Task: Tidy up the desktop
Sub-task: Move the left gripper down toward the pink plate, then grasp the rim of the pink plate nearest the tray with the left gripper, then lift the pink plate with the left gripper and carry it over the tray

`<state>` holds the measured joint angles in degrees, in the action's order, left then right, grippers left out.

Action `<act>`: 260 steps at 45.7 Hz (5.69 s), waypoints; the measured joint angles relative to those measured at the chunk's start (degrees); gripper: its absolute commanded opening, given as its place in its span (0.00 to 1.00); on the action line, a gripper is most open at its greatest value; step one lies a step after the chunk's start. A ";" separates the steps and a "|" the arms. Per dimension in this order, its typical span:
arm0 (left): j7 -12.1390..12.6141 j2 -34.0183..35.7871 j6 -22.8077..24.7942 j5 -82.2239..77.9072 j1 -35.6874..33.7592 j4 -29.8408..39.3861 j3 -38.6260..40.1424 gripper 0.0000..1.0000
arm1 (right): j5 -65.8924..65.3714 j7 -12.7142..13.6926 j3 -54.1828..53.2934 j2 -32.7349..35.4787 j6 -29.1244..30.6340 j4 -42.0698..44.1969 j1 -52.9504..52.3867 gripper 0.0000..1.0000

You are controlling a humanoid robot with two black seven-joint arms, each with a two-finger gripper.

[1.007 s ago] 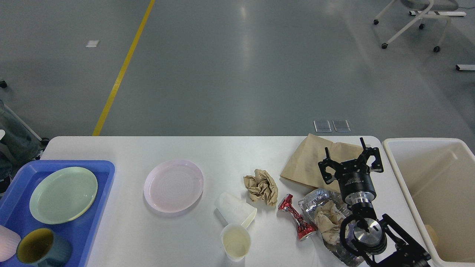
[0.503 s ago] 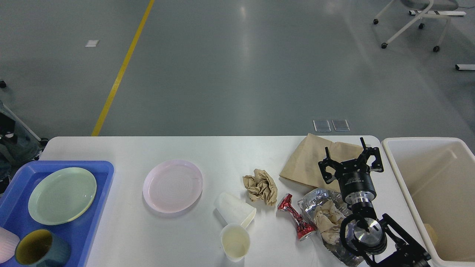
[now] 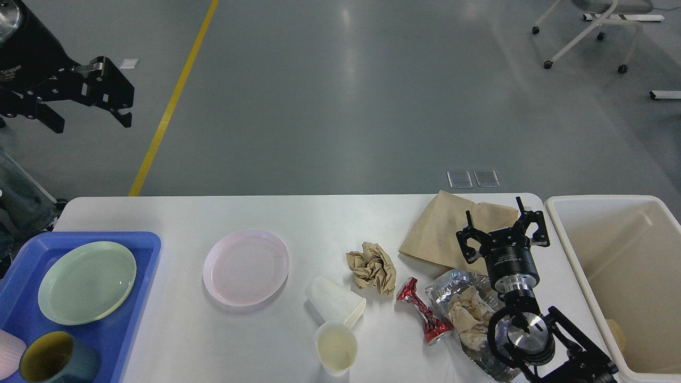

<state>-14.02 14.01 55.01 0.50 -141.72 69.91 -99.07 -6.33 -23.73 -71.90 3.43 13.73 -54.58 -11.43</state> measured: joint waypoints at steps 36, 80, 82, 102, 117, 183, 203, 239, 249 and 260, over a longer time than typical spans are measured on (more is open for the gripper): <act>18.72 -12.60 -0.41 24.31 -16.85 25.49 5.06 0.96 | 0.00 0.00 0.00 0.05 0.02 0.04 0.00 1.00; 6.91 -1.76 -40.54 21.18 36.70 10.27 15.61 0.94 | 0.00 0.00 0.00 0.01 0.04 -0.02 0.02 1.00; 6.98 -1.70 -44.17 22.55 39.64 9.27 16.47 0.94 | 0.00 0.00 0.00 0.01 0.00 -0.01 0.02 1.00; 16.98 -2.14 -54.99 30.65 57.35 -2.53 30.07 0.94 | 0.00 0.00 0.00 0.00 0.03 0.01 0.01 1.00; 17.21 -3.18 -50.78 30.70 64.64 -11.74 32.49 0.94 | 0.00 0.00 0.00 0.00 0.03 0.03 0.00 1.00; 16.80 -2.47 -49.15 40.31 69.37 -14.98 35.42 0.26 | 0.00 0.00 0.00 0.00 0.03 0.00 0.00 1.00; 18.16 -2.16 -46.63 40.29 69.08 -14.89 34.72 0.00 | 0.00 0.00 0.00 0.00 0.03 0.00 0.00 1.00; 20.69 1.99 -40.25 39.29 57.40 -8.12 27.43 0.00 | 0.00 0.00 0.00 0.00 0.03 0.00 0.00 1.00; 20.38 5.04 -36.86 36.69 45.19 1.48 22.96 0.00 | 0.00 0.00 0.00 0.00 0.01 0.03 0.01 1.00; 20.02 7.82 -30.59 35.56 29.53 12.36 18.75 0.00 | -0.08 0.00 0.00 0.00 -0.02 0.09 0.00 1.00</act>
<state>6.00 21.82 24.42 36.06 -112.19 82.27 -80.31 -6.42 -23.73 -71.89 3.43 13.71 -54.49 -11.43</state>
